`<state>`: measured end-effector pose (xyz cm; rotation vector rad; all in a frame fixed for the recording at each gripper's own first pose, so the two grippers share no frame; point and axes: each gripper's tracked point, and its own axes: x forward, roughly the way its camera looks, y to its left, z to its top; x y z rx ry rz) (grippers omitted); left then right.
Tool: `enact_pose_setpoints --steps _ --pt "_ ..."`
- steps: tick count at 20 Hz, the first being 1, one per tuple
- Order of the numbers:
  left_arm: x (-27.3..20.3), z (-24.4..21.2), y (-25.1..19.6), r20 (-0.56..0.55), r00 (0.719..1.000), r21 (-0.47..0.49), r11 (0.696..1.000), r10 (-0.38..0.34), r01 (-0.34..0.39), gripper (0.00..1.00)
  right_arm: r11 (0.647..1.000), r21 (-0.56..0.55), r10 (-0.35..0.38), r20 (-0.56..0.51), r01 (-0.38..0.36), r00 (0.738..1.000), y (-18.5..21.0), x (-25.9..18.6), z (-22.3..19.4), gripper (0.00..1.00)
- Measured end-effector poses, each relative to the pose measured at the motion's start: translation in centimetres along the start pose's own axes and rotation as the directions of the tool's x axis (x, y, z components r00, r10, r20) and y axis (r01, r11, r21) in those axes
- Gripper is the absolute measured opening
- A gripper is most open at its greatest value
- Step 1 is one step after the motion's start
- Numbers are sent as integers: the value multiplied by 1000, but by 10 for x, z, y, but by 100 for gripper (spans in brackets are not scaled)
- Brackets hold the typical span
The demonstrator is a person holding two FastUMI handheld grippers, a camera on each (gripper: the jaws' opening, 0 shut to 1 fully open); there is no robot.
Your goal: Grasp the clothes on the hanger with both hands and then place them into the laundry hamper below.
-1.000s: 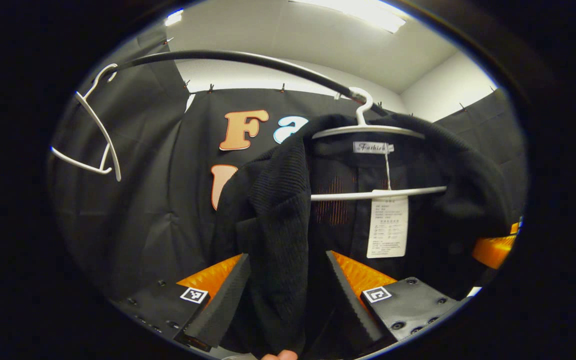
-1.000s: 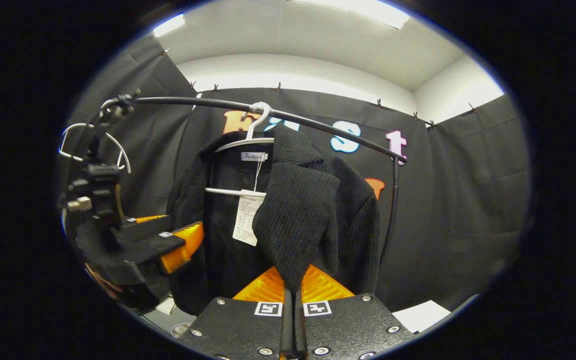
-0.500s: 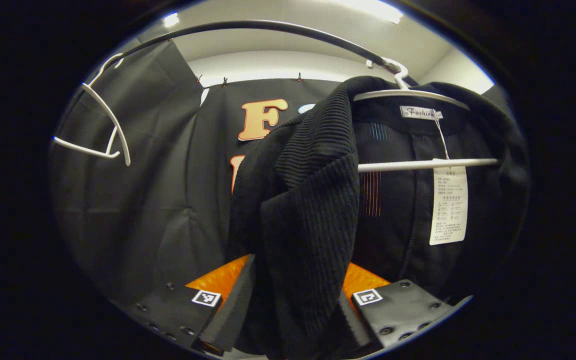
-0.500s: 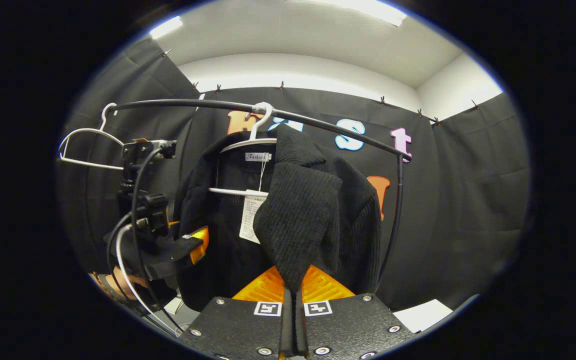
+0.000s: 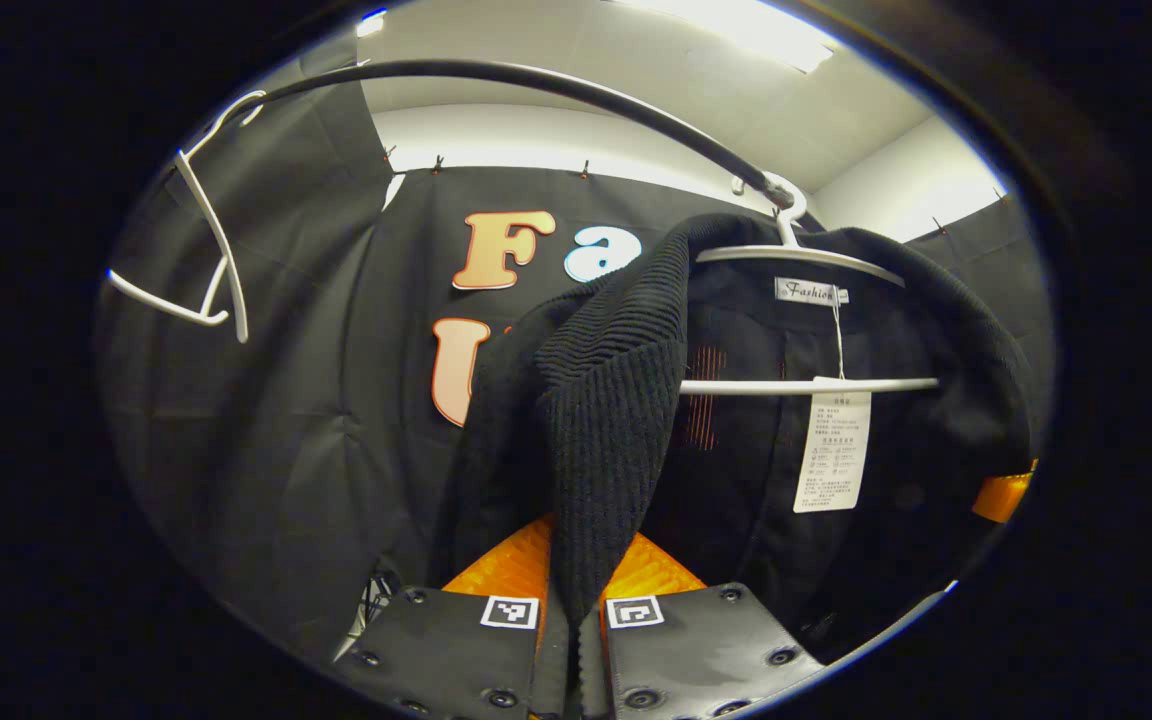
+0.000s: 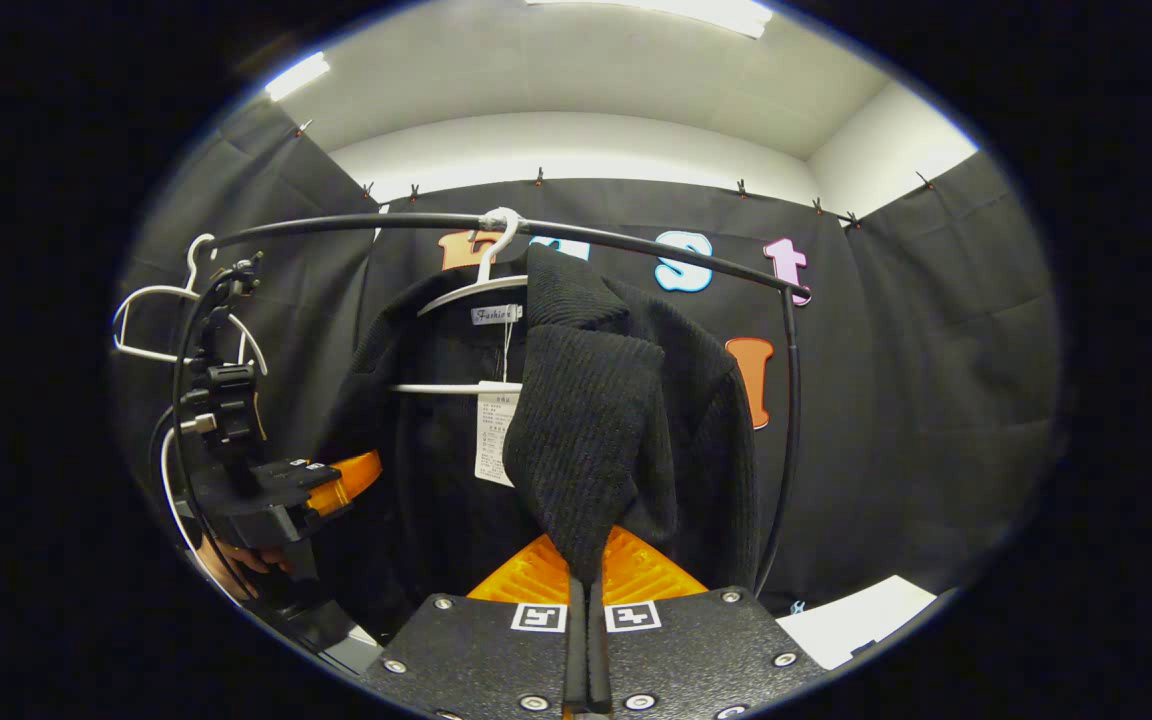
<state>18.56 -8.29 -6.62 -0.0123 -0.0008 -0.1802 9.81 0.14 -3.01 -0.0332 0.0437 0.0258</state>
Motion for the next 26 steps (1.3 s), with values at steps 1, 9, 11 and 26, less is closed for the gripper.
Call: enact_pose_setpoints --steps 1,9,11,26 --pt "-5 9 -3 16 1000 5 1000 -11 11 8 1000 -5 -9 14 9 1000 -5 -3 3 0" --pt "-32 73 -4 115 993 99 995 18 -29 11 999 -23 -25 73 26 997 -12 -16 34 0" --pt "-34 84 0 126 992 103 994 27 -41 11 998 -34 -39 97 43 994 -18 -21 48 0" --pt "-12 138 9 167 986 118 992 25 -45 8 976 -129 -135 275 175 952 -105 -9 189 0"
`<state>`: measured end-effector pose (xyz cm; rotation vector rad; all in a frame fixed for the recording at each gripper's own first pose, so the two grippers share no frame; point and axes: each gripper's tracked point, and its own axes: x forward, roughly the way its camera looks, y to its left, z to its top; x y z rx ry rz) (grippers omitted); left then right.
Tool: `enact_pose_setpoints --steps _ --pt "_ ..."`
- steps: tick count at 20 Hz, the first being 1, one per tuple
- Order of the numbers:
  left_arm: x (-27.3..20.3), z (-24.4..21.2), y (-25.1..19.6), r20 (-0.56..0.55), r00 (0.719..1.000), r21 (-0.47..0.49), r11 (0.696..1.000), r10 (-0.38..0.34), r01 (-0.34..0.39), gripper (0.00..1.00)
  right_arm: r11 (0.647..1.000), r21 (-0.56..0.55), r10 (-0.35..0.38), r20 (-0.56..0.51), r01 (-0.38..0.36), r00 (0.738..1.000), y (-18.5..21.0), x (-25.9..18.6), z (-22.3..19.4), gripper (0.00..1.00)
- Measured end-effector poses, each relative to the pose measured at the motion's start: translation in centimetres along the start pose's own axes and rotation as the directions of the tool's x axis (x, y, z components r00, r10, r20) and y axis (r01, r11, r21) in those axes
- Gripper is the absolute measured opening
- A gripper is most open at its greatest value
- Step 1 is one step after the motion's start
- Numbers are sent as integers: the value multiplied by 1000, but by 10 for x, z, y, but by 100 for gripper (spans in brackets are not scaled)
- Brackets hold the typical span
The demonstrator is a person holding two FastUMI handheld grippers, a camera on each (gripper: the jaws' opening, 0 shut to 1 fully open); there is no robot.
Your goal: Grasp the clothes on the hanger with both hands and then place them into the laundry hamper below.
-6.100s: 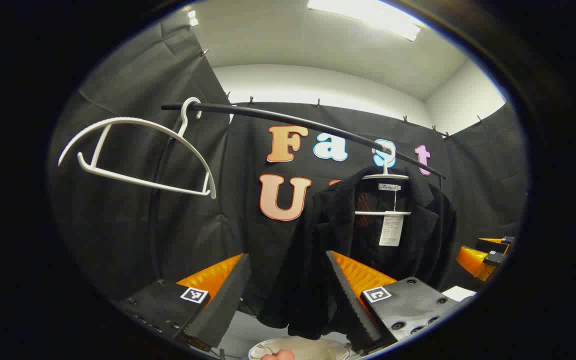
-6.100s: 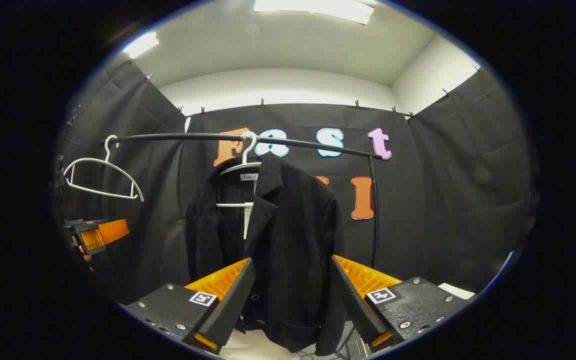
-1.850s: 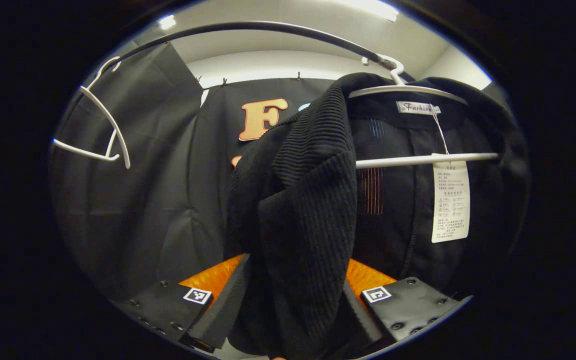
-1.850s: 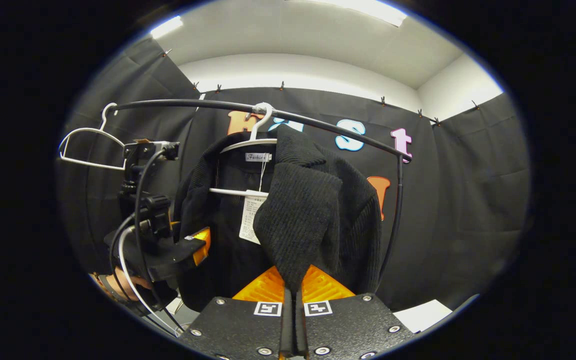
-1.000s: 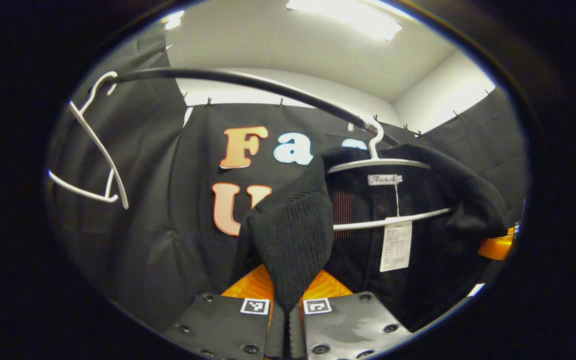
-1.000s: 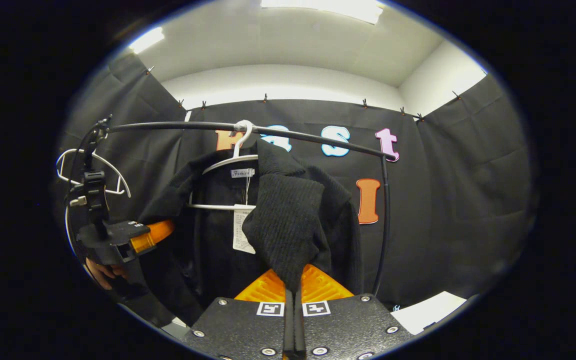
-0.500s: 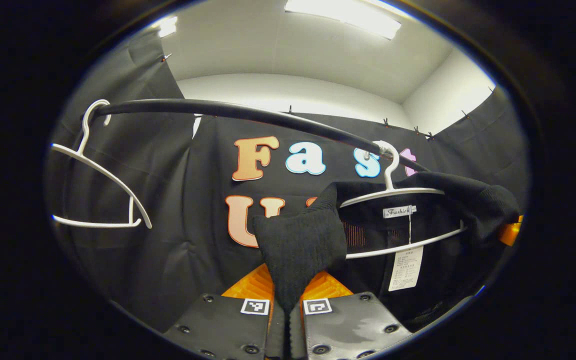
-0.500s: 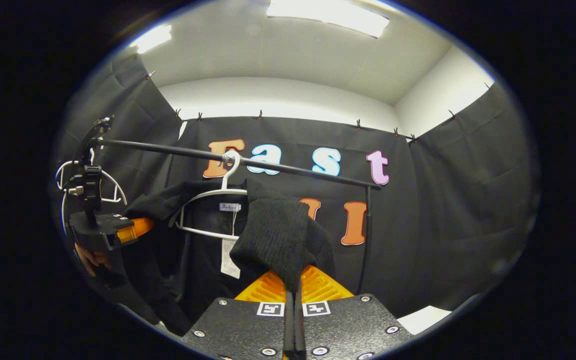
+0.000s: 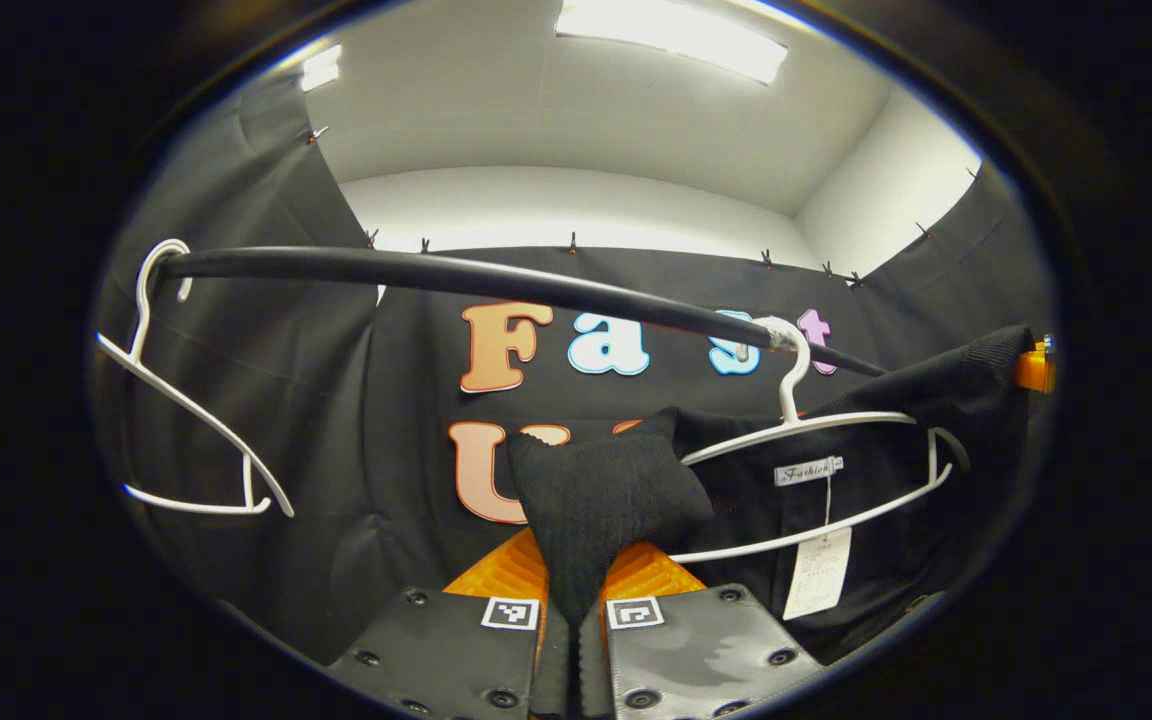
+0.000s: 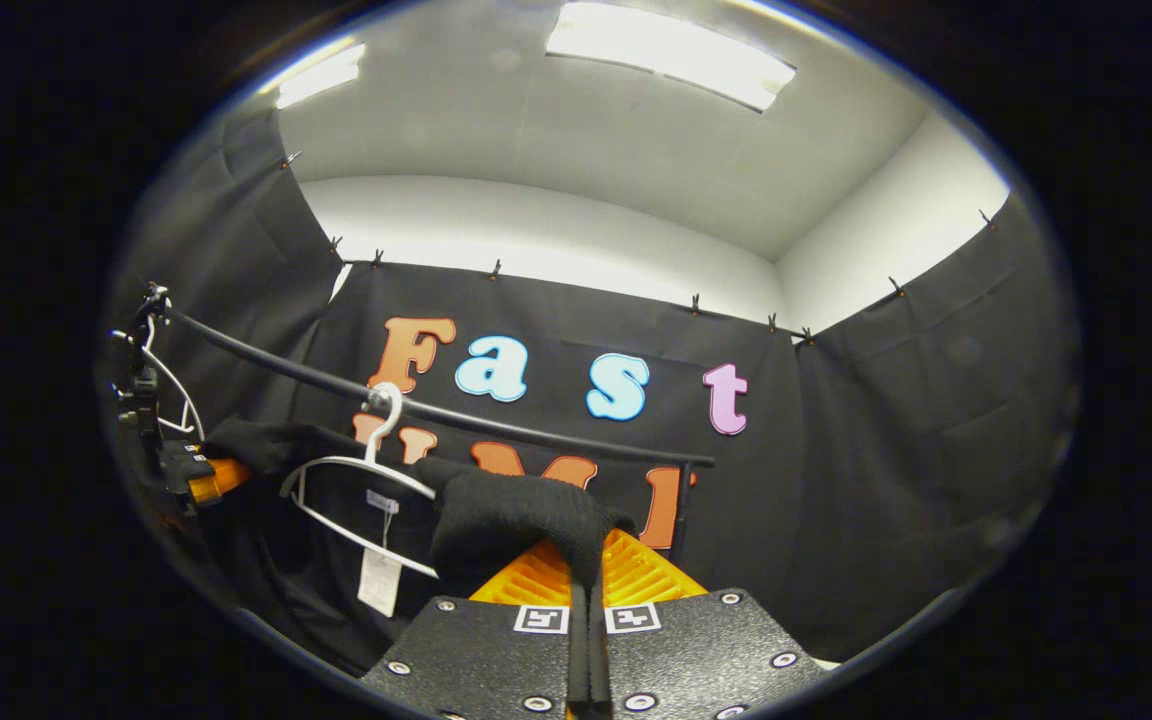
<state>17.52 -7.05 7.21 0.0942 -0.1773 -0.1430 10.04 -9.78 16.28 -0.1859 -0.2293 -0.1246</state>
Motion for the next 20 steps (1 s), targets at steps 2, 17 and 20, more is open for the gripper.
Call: enact_pose_setpoints --steps 2,17,20 --pt "6 5 2 6 1000 -20 1000 3 -3 8 1000 -4 -11 -5 11 1000 -16 15 3 6" --pt "37 3 17 -20 999 0 1000 29 -29 11 1000 -16 17 -212 -21 977 -13 68 -125 0" --pt "53 1 37 -31 997 7 998 68 -68 11 999 -50 6 -223 -17 975 -13 68 -142 0"
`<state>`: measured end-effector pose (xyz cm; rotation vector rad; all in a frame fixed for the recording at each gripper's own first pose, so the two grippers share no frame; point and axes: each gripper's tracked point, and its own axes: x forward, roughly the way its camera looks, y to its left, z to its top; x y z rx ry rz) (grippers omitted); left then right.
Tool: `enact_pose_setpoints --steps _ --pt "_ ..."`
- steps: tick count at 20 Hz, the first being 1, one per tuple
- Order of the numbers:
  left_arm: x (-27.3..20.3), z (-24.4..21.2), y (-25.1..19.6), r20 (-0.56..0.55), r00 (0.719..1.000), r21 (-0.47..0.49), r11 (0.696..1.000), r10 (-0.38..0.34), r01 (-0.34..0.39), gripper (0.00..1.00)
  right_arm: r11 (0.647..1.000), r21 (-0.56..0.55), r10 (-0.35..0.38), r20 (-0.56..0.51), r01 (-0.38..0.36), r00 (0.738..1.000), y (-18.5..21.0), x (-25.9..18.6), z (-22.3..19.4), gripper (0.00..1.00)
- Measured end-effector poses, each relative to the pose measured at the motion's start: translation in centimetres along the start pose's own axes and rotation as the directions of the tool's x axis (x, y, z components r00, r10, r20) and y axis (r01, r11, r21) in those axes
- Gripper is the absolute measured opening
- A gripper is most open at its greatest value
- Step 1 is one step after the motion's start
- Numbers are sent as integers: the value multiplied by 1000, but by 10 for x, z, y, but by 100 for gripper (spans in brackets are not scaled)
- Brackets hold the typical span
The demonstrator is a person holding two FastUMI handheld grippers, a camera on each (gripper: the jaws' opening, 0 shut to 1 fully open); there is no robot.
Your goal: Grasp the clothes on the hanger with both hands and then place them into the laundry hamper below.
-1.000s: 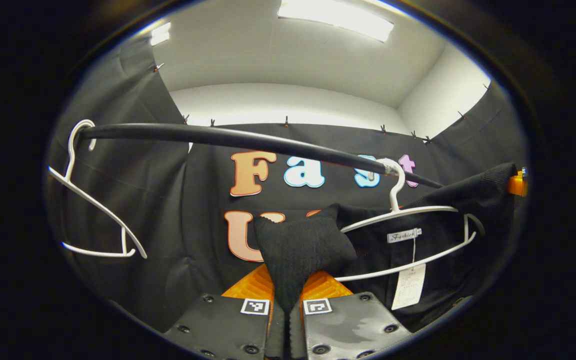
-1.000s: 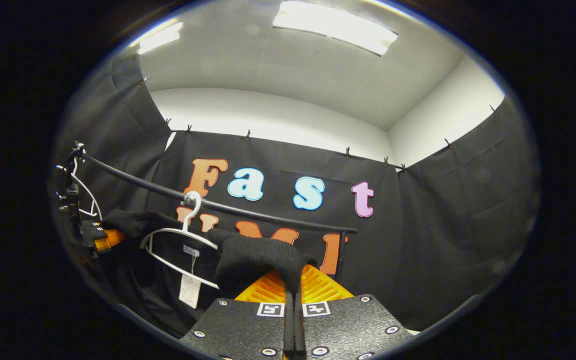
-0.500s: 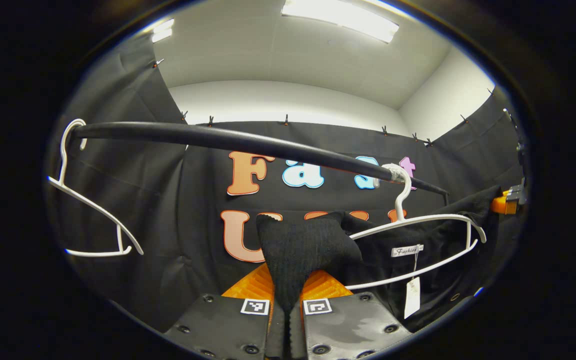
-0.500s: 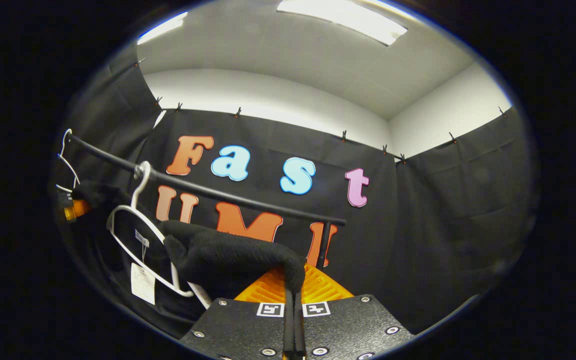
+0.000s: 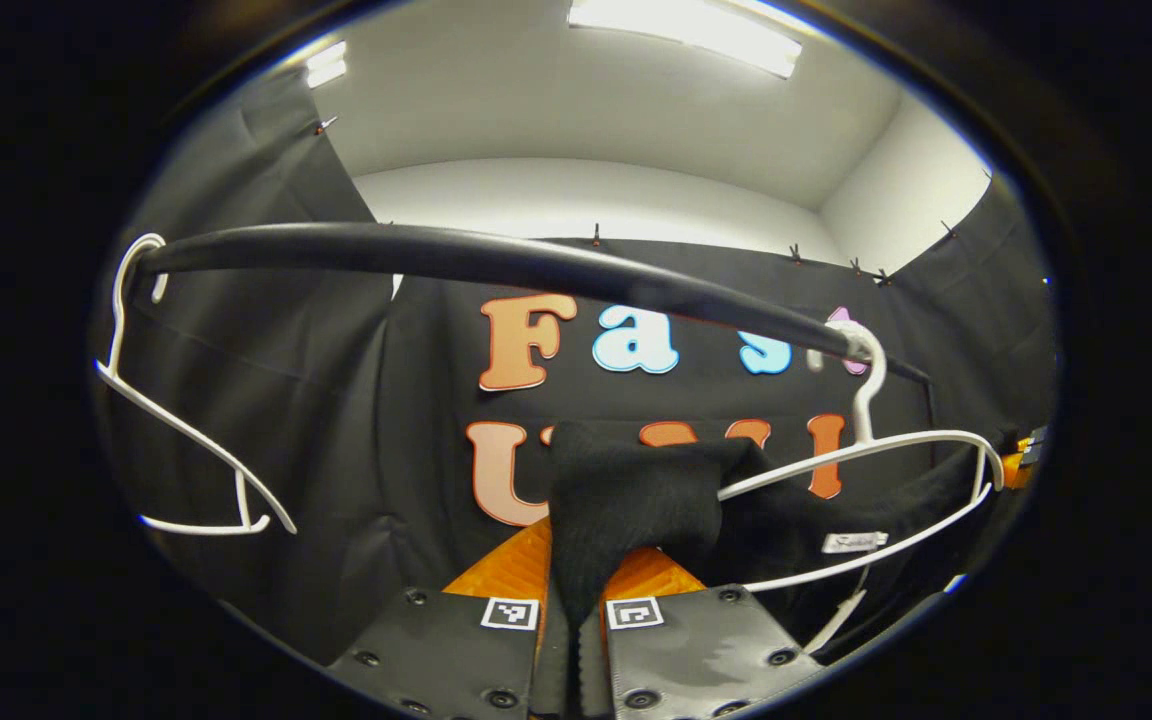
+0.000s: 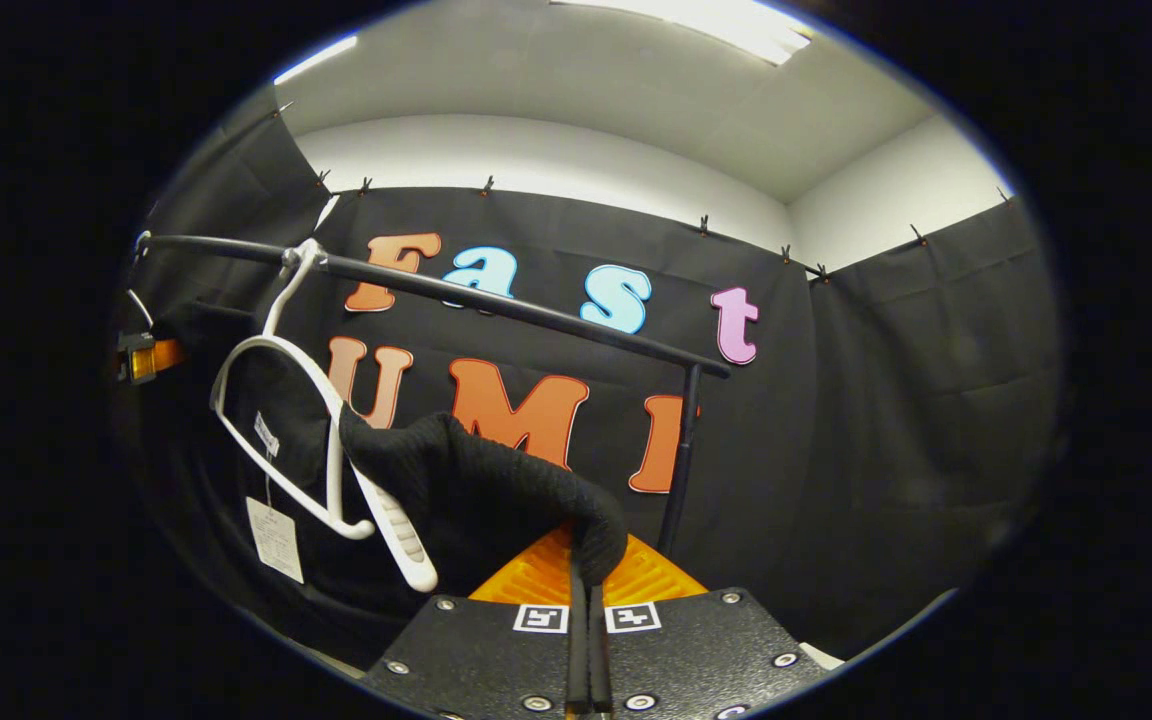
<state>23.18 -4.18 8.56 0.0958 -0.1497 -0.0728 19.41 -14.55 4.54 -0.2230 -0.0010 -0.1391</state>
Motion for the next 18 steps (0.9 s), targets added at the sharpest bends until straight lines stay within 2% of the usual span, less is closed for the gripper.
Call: enact_pose_setpoints --steps 3,6,10,12,18 --pt "5 -11 19 -22 999 9 999 41 -41 11 1000 15 13 -13 -13 1000 9 -3 -10 0" --pt "1 -28 23 -48 998 -3 999 43 -43 11 999 26 32 -27 -32 999 20 -4 -23 0" --pt "7 -54 10 -88 996 -9 1000 -12 11 11 997 42 61 -41 -60 997 38 -13 -35 0" --pt "15 -62 14 -105 994 -33 999 -12 9 11 996 59 75 -46 -73 996 43 -18 -40 0" --pt "42 -64 50 -121 988 -61 993 93 -101 11 992 74 104 -59 -100 993 57 -23 -49 0"
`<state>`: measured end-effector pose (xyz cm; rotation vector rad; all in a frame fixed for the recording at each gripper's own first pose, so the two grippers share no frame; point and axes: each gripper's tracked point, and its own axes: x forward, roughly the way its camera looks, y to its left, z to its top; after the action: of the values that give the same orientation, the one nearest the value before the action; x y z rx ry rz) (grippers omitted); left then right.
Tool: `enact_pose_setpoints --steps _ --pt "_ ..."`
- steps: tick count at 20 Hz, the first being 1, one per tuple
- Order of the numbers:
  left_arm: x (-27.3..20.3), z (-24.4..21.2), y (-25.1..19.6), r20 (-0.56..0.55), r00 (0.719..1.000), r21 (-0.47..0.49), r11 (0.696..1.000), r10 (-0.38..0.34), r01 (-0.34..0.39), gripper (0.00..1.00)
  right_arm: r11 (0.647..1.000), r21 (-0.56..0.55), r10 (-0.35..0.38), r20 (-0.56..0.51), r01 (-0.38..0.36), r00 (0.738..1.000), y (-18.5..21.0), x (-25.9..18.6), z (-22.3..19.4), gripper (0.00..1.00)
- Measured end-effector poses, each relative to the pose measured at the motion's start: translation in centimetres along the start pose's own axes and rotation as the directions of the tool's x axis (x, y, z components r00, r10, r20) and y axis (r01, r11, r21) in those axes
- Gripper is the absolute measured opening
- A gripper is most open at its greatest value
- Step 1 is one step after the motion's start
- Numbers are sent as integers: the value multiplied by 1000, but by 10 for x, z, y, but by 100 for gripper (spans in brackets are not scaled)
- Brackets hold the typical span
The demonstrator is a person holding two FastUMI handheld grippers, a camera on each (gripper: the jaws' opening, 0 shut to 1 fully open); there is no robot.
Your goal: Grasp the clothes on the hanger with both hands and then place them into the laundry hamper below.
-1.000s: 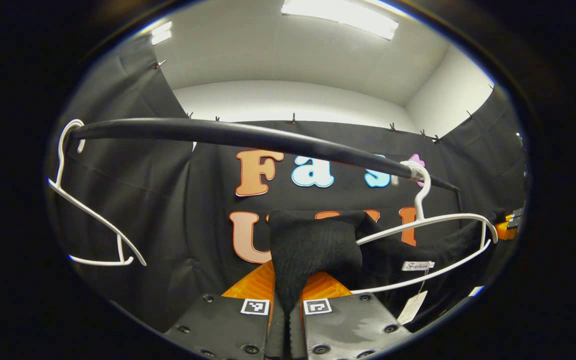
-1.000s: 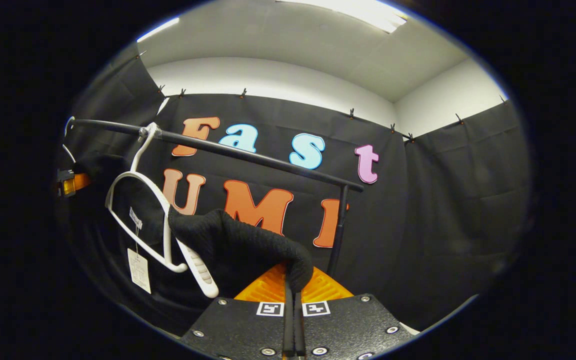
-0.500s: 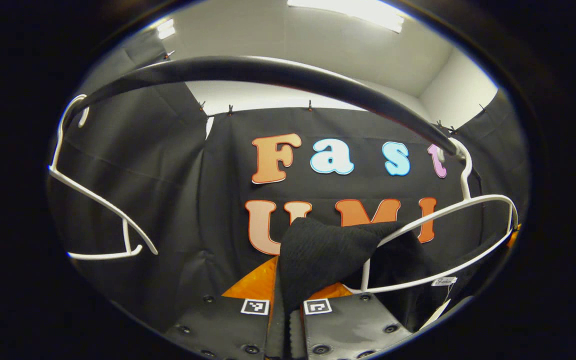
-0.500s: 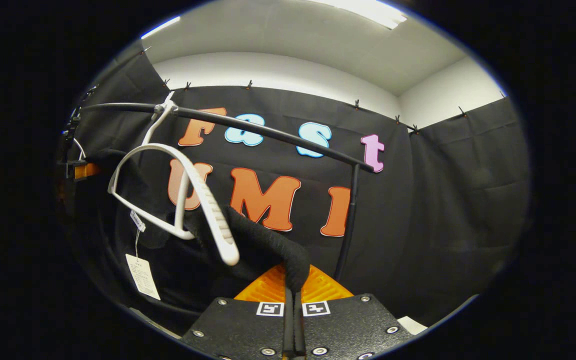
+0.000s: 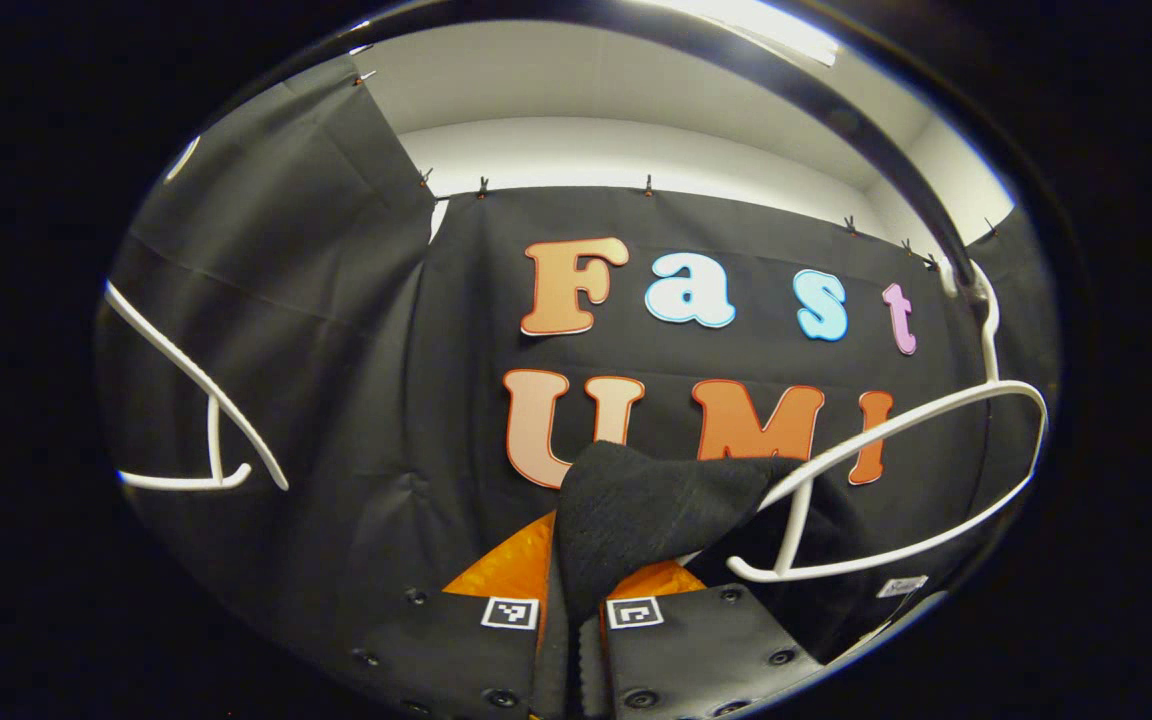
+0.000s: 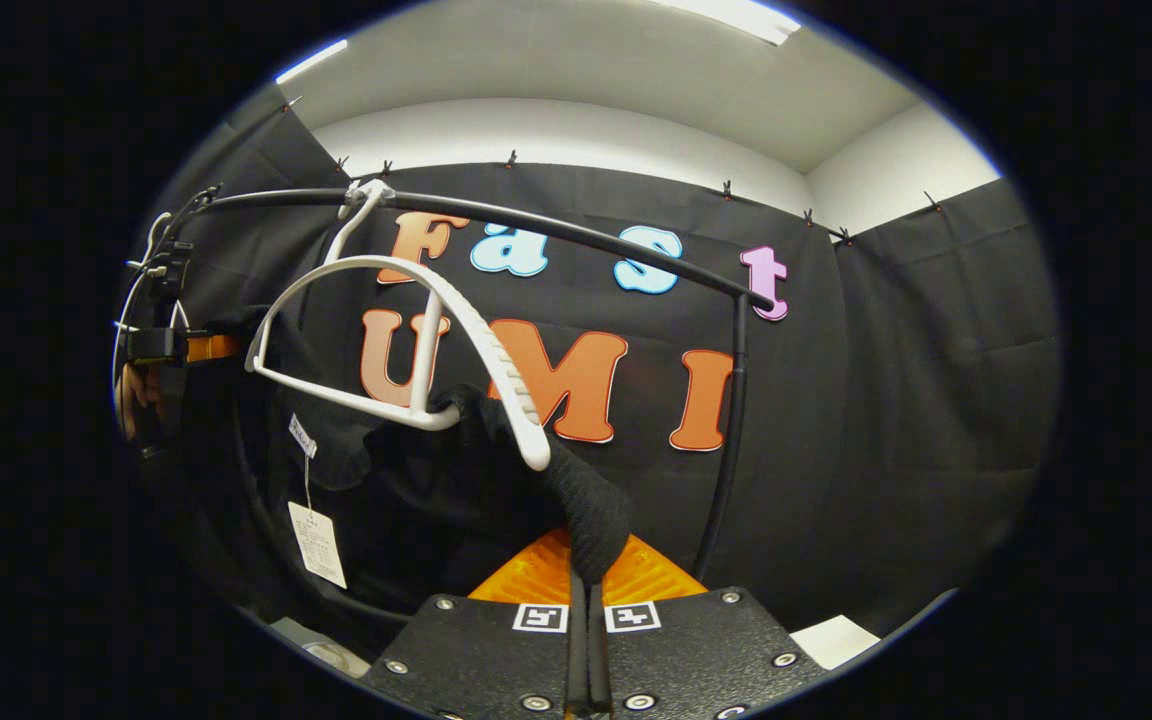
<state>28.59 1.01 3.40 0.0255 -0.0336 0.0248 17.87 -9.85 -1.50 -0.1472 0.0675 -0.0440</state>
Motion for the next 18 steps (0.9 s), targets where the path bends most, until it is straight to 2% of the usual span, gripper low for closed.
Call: enact_pose_setpoints --steps 3,7,12,17,18 --pt "4 -1 4 2 1000 2 1000 16 -16 11 1000 3 13 6 -13 1000 7 -1 -1 0" --pt "3 -18 16 -10 999 65 997 32 -31 11 1000 16 24 9 -24 1000 16 -4 -8 0" --pt "-2 -30 19 -44 999 64 998 28 -25 11 999 30 41 7 -41 999 29 -6 -18 0" --pt "6 -49 19 -115 993 61 998 32 -25 11 997 82 14 -3 -14 1000 21 6 -22 0" --pt "10 -54 19 -130 991 49 998 30 -24 14 997 77 3 0 -3 1000 18 10 -22 0"
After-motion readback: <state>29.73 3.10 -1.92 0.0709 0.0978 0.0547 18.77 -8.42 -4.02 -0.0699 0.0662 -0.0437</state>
